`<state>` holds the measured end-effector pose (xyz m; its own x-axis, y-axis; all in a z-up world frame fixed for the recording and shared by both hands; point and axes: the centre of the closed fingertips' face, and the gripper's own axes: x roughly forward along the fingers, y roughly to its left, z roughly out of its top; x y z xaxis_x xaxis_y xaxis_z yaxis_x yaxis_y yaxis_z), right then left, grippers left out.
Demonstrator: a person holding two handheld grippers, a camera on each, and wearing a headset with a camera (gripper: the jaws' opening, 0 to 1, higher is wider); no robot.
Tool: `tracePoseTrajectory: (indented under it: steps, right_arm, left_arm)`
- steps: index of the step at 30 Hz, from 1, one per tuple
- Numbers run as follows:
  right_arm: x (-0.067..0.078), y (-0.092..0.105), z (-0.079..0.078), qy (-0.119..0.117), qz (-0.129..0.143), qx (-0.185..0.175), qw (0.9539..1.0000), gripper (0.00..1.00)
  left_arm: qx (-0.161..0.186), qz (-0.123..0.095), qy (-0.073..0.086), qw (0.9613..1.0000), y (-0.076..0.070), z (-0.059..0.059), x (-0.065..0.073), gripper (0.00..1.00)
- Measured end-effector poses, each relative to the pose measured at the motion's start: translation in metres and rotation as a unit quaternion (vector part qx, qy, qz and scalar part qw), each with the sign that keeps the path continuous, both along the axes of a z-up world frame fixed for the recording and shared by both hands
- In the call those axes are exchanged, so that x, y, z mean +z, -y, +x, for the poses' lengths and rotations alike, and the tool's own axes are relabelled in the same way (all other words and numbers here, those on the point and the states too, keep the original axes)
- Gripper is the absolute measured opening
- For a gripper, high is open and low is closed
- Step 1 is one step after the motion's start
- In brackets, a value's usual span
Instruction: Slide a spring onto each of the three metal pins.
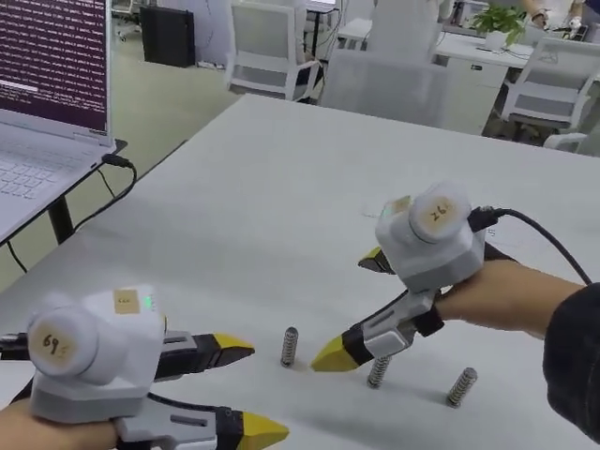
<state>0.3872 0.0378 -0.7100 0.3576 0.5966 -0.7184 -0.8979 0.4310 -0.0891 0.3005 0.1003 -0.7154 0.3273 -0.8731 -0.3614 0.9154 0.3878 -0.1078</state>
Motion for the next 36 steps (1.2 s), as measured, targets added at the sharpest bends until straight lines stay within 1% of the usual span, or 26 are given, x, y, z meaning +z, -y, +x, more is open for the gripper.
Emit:
tracePoseTrajectory:
  steps: [3,5,8,15,19,20,21,24,25,27,32,36]
  right_arm:
    - [0.006,0.01,0.0,0.005,0.013,-0.017,0.9998,0.98]
    - [0.007,0.015,0.0,0.007,0.017,-0.024,0.9995,0.98]
    - [0.01,0.027,-0.001,0.011,0.024,-0.042,0.9988,0.98]
    - [0.02,0.052,-0.004,0.024,0.043,-0.079,0.9956,0.99]
    - [0.023,0.068,-0.01,0.031,0.049,-0.096,0.9937,0.99]
    - [0.023,0.07,-0.011,0.032,0.05,-0.098,0.9935,0.99]
    - [0.023,0.077,-0.013,0.034,0.05,-0.105,0.9926,0.99]
    - [0.023,0.087,-0.019,0.035,0.052,-0.116,0.9912,0.99]
    - [0.023,0.089,-0.02,0.035,0.052,-0.118,0.991,0.99]
    - [0.021,0.098,-0.025,0.036,0.058,-0.131,0.9891,0.99]
    - [0.016,0.109,-0.035,0.036,0.063,-0.144,0.9869,0.99]
    - [0.009,0.115,-0.047,0.035,0.07,-0.15,0.9856,0.99]
  left_arm:
    - [0.0,-0.001,0.0,1.0,0.002,0.002,0.001,0.51]
    - [0.0,-0.001,0.0,1.0,0.002,0.003,0.002,0.51]
    - [-0.001,-0.003,0.001,1.0,0.006,0.003,0.004,0.51]
    - [-0.009,-0.001,0.001,1.0,0.013,0.005,0.007,0.51]
    - [-0.012,-0.001,0.001,0.9999,0.017,0.005,0.009,0.51]
    - [-0.013,-0.001,0.001,0.9999,0.018,0.005,0.009,0.51]
    - [-0.013,-0.001,0.001,0.9999,0.018,0.005,0.008,0.51]
    - [-0.015,0.0,0.0,0.9999,0.02,0.005,0.008,0.51]
    - [-0.015,0.0,0.0,0.9999,0.02,0.005,0.008,0.51]
    - [-0.015,-0.002,0.0,0.9999,0.02,0.006,0.009,0.52]
    - [-0.014,-0.002,0.0,0.9999,0.02,0.006,0.009,0.52]
    - [-0.013,-0.002,-0.001,0.9999,0.02,0.005,0.009,0.52]
